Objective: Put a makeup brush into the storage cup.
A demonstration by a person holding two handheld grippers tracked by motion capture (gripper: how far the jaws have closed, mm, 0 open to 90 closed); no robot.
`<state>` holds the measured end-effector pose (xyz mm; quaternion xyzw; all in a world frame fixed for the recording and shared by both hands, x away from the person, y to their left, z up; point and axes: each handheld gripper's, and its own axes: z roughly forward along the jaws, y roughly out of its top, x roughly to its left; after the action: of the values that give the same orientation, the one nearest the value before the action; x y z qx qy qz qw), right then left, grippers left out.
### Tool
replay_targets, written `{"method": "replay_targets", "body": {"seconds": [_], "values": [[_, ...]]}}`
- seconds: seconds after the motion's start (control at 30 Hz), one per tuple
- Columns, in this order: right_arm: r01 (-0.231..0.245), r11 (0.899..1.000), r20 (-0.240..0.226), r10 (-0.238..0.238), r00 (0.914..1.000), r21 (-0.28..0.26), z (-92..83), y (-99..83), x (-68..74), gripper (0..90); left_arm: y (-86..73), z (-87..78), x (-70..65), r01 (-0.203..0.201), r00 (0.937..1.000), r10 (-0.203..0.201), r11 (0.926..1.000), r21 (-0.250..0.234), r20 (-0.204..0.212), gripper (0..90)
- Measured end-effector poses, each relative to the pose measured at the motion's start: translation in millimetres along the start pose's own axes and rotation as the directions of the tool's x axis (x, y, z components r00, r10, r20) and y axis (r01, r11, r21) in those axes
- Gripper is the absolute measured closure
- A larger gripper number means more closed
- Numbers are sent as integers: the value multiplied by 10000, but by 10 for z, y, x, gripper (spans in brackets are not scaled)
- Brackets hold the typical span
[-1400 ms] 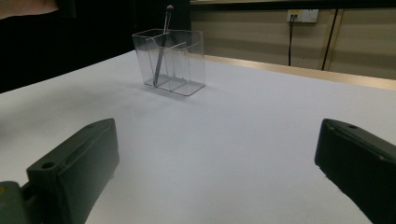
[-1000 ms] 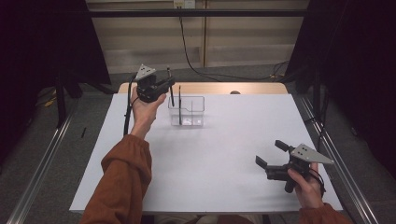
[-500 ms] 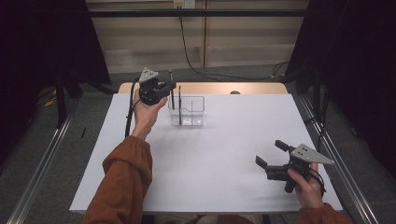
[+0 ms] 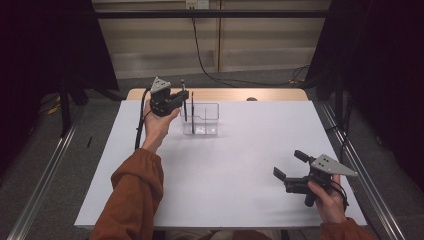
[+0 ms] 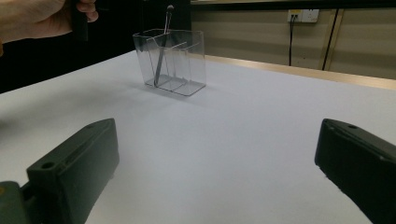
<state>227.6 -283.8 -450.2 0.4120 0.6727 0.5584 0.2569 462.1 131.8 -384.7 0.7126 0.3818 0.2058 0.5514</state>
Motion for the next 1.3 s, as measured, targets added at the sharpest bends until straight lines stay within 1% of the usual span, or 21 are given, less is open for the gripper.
{"method": "replay_targets", "body": {"seconds": [0.1, 0.53, 0.57, 0.77, 0.87, 0.93, 0.97, 1.03, 1.07, 1.2, 1.23, 1.3], "values": [[-6, 10000, 15, 6, 10000, 15, 2, -1, -1, 0, -17, 11, -3, -73, 10000, 73, 9999, 77, -33, 838], [16, 10000, -18, -16, 10000, 62, 5, -3, 1, 0, -110, 33, 16, -29, 10000, 29, 9996, 294, -2, 837], [15, 10000, -24, -15, 10000, 59, 7, -3, 2, 0, -121, 40, 16, -101, 9999, 101, 9993, 357, 5, 837], [-16, 10000, -15, 16, 10000, 34, 5, -3, 5, 0, -166, 69, 14, -25, 10000, 27, 9987, 505, -43, 836], [26, 10000, -31, -26, 10000, 46, 8, -5, 5, 0, -174, 77, 26, 68, 10000, -63, 9975, 704, -75, 829], [25, 10000, -43, -25, 10000, 54, 9, -5, 8, 0, -181, 84, 25, 21, 10000, -16, 9971, 763, -63, 827], [13, 10000, -43, -13, 10000, 48, 9, -5, 8, 0, -183, 85, 26, 18, 9999, -8, 9972, 743, -136, 814], [13, 10000, -31, -13, 10000, 44, 9, -5, 6, 0, -182, 86, 37, 65, 9999, -58, 9975, 699, -101, 800], [11, 10000, -35, -11, 10000, 45, 8, -5, 7, 0, -182, 89, 39, 75, 9999, -66, 9977, 674, -140, 779], [12, 10000, -42, -12, 10000, 37, 6, -5, 7, 0, -180, 89, 42, 41, 9995, -23, 9983, 578, -309, 630], [15, 10000, -43, -15, 10000, 45, 8, -5, 5, 0, -181, 91, 43, 43, 9994, -24, 9984, 559, -346, 617], [10, 10000, -45, -10, 10000, 33, 9, -4, 7, 0, -183, 92, 45, 78, 9991, -56, 9986, 530, -414, 545]]}}
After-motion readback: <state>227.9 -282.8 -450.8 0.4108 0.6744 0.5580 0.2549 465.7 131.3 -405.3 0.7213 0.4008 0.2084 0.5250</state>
